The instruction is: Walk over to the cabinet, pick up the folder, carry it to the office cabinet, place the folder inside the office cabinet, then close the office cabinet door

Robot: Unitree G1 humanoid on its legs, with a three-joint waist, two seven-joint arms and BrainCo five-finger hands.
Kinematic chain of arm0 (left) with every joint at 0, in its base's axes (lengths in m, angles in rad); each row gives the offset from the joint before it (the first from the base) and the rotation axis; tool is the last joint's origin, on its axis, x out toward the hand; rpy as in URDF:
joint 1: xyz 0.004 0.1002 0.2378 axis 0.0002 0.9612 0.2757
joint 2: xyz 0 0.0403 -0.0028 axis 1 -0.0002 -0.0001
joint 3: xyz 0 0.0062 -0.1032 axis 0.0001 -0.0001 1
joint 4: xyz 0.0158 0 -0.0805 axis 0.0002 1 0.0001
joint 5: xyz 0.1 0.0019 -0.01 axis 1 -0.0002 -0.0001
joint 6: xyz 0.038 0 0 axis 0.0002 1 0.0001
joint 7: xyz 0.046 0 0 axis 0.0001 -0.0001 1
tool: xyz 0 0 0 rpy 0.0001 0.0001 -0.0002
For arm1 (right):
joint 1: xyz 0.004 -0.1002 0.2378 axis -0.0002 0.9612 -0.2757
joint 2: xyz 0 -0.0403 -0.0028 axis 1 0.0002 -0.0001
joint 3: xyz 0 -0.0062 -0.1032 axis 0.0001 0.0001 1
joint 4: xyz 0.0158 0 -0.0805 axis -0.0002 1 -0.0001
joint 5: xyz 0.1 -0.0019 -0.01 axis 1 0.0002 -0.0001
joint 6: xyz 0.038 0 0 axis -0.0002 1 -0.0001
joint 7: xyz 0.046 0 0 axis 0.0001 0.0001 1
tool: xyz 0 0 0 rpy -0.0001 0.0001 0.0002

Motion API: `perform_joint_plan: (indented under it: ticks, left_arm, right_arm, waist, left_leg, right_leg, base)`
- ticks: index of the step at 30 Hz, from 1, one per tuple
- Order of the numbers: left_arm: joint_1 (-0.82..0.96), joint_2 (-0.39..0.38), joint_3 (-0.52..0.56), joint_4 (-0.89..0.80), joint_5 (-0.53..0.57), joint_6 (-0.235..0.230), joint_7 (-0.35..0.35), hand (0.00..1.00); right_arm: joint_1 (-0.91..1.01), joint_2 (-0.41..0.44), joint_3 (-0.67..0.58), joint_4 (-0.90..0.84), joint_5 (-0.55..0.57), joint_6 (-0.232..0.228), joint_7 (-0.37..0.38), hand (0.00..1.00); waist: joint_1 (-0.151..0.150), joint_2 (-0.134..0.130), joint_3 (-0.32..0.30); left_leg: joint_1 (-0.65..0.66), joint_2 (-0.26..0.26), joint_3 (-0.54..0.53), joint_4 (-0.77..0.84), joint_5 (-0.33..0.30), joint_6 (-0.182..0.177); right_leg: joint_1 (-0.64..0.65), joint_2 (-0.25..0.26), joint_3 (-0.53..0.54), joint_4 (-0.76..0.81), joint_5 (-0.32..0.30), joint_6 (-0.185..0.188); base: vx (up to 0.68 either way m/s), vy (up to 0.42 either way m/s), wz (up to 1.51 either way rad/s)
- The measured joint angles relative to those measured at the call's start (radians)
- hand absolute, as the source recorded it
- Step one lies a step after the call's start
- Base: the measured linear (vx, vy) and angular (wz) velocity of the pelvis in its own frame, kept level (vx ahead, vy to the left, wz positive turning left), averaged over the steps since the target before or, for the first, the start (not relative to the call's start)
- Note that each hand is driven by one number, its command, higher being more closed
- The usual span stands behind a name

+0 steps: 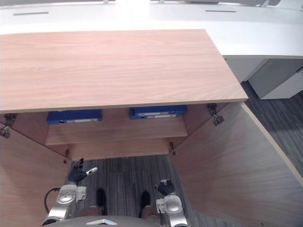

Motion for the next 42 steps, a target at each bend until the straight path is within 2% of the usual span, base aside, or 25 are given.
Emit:
perform_joint_plan:
  ticks: [1, 12, 22, 27, 31, 34, 40, 42]
  left_arm:
    - [0.001, 0.0, 0.0, 0.025, 0.0, 0.003, 0.0, 0.0]
    - [0.008, -0.001, 0.002, 0.205, 0.0, 0.03, -0.001, 0.0]
    - [0.02, -0.002, 0.01, 0.253, 0.001, 0.037, -0.002, 0.0]
    - [0.02, 0.0, 0.022, 0.249, 0.019, 0.037, -0.006, 0.0]
    - [0.021, 0.001, 0.02, 0.232, 0.03, 0.038, -0.013, 0.0]
    - [0.02, 0.006, 0.005, 0.231, 0.043, 0.038, -0.023, 0.0]
    - [0.015, 0.022, -0.022, 0.231, 0.06, 0.038, -0.026, 0.0]
    - [0.008, 0.018, -0.022, 0.231, 0.066, 0.038, -0.026, 0.0]
  right_arm:
    - [0.005, 0.0, -0.015, 0.017, 0.001, 0.004, 0.0, 0.0]
    - [0.006, 0.025, -0.093, 0.122, 0.09, 0.038, -0.022, 0.0]
    - [-0.005, 0.03, -0.139, 0.107, 0.106, 0.041, -0.024, 0.0]
    - [0.057, 0.031, -0.155, -0.144, 0.106, 0.037, -0.029, 0.0]
    - [0.103, 0.031, -0.224, -0.36, 0.106, 0.026, -0.034, 0.0]
    - [0.142, 0.033, -0.282, -0.492, 0.107, 0.012, -0.036, 0.0]
    - [0.158, 0.035, -0.447, -0.638, 0.118, -0.013, -0.084, 0.0]
    - [0.169, 0.036, -0.482, -0.663, 0.132, -0.022, -0.106, 0.0]
  waist:
    - [0.0, 0.003, -0.016]
    - [-0.009, -0.008, -0.04]
    - [-0.014, -0.007, -0.044]
    - [-0.037, -0.006, -0.044]
    - [-0.061, -0.015, -0.049]
    - [-0.097, -0.023, -0.057]
    - [-0.157, -0.023, -0.065]
    - [-0.163, -0.02, -0.078]
  left_leg:
    - [0.015, -0.005, -0.001, -0.03, 0.013, -0.002]
    - [0.043, -0.028, 0.003, -0.036, 0.004, 0.0]
    - [0.121, -0.035, 0.107, -0.036, -0.037, 0.002]
    - [0.166, -0.036, 0.181, -0.03, -0.059, -0.001]
    - [0.203, -0.04, 0.246, -0.03, -0.087, -0.01]
    - [0.218, -0.043, 0.274, -0.03, -0.103, -0.012]
    - [0.247, -0.042, 0.379, -0.029, -0.133, -0.021]
    - [0.244, -0.042, 0.415, -0.029, -0.142, -0.025]
  right_leg:
    - [0.004, 0.0, 0.001, -0.008, 0.001, 0.001]
    - [0.04, -0.004, 0.053, -0.048, 0.009, 0.014]
    - [0.066, -0.003, 0.167, -0.062, 0.034, 0.023]
    - [0.068, 0.003, 0.245, -0.064, 0.042, 0.025]
    - [0.062, 0.011, 0.313, -0.064, 0.043, 0.022]
    - [0.053, 0.018, 0.356, -0.063, 0.043, 0.019]
    - [0.021, 0.046, 0.464, -0.048, 0.058, 0.028]
    - [-0.003, 0.055, 0.501, -0.043, 0.06, 0.031]
  base:
    - [-0.04, 0.039, -0.02]
    - [-0.02, 0.024, -0.02]
    - [0.03, 0.024, -0.32]
    - [0.01, 0.018, -0.47]
    - [-0.02, 0.015, -0.54]
    - [-0.01, -0.005, -0.43]
    - [0.03, -0.02, -0.57]
    - [0.05, -0.037, -0.56]
